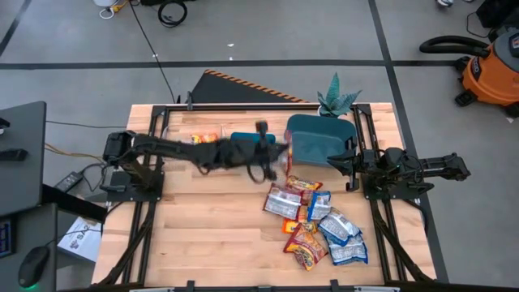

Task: Sort Maruchan noodles
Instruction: Put the red noodle pack into the dark blue bin

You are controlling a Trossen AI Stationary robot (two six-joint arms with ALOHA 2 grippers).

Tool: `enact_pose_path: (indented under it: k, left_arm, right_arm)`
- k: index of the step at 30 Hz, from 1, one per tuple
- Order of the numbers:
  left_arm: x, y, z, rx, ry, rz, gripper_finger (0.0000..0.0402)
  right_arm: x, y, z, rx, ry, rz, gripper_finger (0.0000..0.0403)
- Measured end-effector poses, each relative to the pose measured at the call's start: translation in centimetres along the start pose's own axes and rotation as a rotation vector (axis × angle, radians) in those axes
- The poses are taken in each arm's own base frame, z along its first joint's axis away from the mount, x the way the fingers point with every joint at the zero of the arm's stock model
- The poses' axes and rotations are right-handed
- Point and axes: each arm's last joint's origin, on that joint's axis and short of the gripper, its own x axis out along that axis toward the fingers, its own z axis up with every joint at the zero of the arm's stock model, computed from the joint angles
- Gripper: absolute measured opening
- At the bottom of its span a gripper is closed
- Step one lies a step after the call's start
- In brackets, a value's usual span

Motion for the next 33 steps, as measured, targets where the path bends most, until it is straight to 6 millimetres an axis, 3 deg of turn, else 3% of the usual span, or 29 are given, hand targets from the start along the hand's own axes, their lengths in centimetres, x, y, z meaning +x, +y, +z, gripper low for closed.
enact_pose_path:
  k: [4, 9, 14, 19, 24, 27, 31, 33]
  left_arm:
    - [1.9, 3.9, -1.5, -0.128, -0.136, -0.029, 0.0010]
    - [4.3, 6.0, -5.1, -0.212, -0.120, -0.035, 0.0010]
    - [6.9, 5.5, -7.5, -0.214, -0.058, -0.049, 0.0010]
    - [9.9, 5.3, -6.8, -0.178, -0.080, -0.085, 0.0005]
    - [13.2, 4.9, -6.9, -0.115, 0.024, -0.144, 0.0006]
    - [14.0, 4.8, -7.9, -0.034, 0.145, -0.211, 0.0006]
    - [14.2, 4.2, -10.7, 0.043, 0.342, -0.254, 0.0012]
    - [14.1, 4.2, -10.9, 0.069, 0.373, -0.260, 0.0026]
  right_arm:
    - [0.0, 0.0, 0.0, 0.000, 0.000, 0.000, 0.0055]
    - [0.0, 0.0, 0.0, 0.000, -0.001, -0.001, 0.0055]
    - [0.0, 0.0, 0.0, 0.000, 0.000, -0.001, 0.0055]
    - [0.0, 0.0, 0.0, 0.000, 0.000, 0.001, 0.0055]
    - [0.0, 0.0, 0.0, 0.000, -0.001, 0.006, 0.0055]
    - [0.0, 0.0, 0.0, 0.000, -0.001, 0.006, 0.0055]
    - [0.0, 0.0, 0.0, 0.000, -0.001, 0.007, 0.0055]
    - [0.0, 0.0, 0.0, 0.000, -0.001, 0.007, 0.0055]
